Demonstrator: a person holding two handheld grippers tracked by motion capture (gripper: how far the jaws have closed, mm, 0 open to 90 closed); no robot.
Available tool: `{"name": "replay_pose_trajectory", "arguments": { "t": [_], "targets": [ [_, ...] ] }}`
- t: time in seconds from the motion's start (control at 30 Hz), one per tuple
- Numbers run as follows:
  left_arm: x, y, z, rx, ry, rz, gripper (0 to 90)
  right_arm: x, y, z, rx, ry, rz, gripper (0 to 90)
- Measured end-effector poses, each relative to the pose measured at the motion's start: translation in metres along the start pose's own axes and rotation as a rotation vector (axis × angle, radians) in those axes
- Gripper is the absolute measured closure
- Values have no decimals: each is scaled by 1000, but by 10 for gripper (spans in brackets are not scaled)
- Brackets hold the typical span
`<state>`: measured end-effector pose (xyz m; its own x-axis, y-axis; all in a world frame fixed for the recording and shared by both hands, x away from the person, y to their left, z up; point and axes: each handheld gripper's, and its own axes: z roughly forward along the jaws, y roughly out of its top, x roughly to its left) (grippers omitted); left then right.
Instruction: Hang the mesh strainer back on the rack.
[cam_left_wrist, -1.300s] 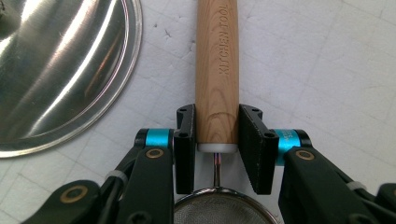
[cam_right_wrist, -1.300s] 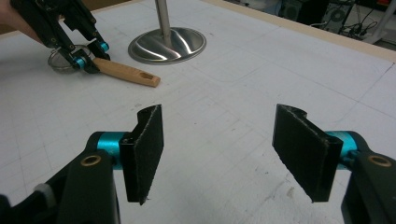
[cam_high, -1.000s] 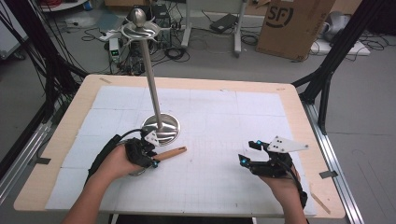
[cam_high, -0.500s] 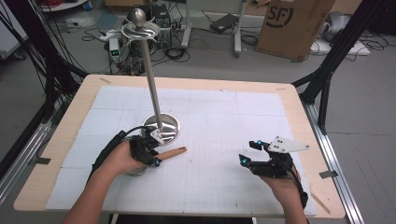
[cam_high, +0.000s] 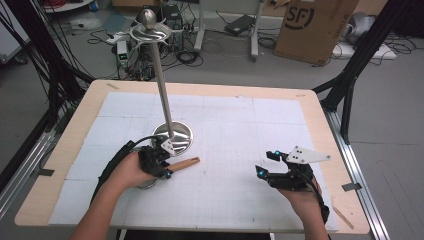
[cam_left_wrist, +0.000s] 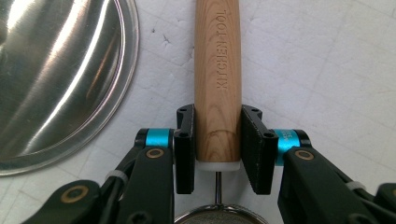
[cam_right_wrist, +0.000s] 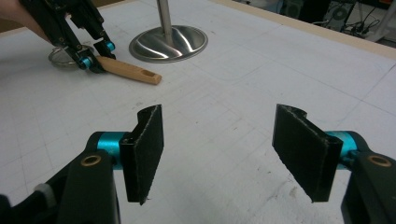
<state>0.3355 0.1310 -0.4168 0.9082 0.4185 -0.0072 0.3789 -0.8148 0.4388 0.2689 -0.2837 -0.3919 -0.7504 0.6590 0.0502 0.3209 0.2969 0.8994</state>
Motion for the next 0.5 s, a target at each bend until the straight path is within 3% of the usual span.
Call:
{"name": "replay_pose_trajectory", "arguments": {
  "t": [0.23, 0.5],
  "targets": [
    [-1, -5, -6, -45, -13, 7, 688, -1, -1, 0, 0, -1, 1, 333],
    [-6, -7, -24, -153, -11, 13, 688, -1, 0, 0, -1, 0, -3, 333]
  ]
}}
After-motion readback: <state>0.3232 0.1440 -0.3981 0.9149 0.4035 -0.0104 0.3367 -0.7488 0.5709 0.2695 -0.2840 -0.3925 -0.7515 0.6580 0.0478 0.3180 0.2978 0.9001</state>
